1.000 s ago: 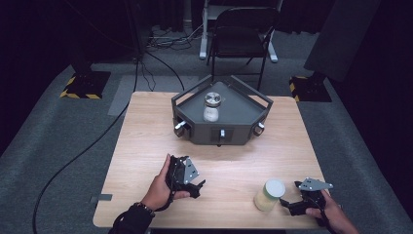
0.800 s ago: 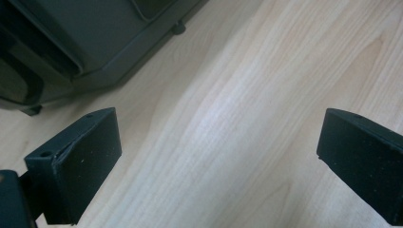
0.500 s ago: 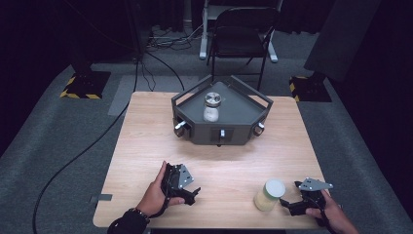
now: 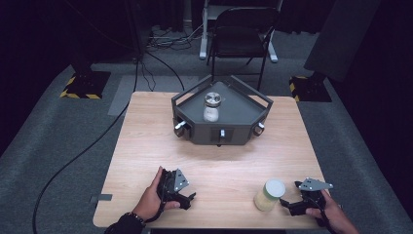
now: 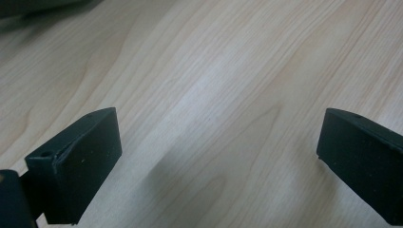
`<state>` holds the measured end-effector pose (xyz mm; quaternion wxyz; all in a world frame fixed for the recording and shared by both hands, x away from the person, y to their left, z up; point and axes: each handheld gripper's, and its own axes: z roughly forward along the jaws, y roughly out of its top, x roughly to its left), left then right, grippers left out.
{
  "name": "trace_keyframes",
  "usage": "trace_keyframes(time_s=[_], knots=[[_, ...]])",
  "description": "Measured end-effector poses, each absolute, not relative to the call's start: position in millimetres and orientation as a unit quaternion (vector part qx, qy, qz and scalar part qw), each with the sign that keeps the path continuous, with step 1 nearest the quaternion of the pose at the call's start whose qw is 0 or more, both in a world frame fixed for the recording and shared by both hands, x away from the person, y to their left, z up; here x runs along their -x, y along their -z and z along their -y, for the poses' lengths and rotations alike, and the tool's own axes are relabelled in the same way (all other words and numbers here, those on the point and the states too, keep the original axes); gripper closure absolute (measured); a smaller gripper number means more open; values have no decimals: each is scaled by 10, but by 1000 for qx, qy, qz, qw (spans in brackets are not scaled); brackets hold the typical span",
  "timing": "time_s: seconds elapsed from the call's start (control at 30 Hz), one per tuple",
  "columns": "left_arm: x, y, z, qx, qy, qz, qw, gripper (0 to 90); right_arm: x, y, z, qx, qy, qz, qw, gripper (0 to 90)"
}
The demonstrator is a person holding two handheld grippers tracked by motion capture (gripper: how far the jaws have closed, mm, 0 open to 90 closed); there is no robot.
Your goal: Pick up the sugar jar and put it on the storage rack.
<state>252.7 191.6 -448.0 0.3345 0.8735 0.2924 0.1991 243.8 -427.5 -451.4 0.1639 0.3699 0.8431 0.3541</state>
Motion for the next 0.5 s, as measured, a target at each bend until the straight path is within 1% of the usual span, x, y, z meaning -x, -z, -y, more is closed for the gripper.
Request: trace_keyframes(time_s=[0.4, 0.5], knots=[[-2555, 4523, -2126, -866, -171, -317, 346, 2, -2438, 4514, 4275, -370, -354, -843, 164, 0], [-2627, 4511, -2204, -869, -147, -321, 348, 2, -2439, 4514, 4277, -370, -354, -843, 164, 0]])
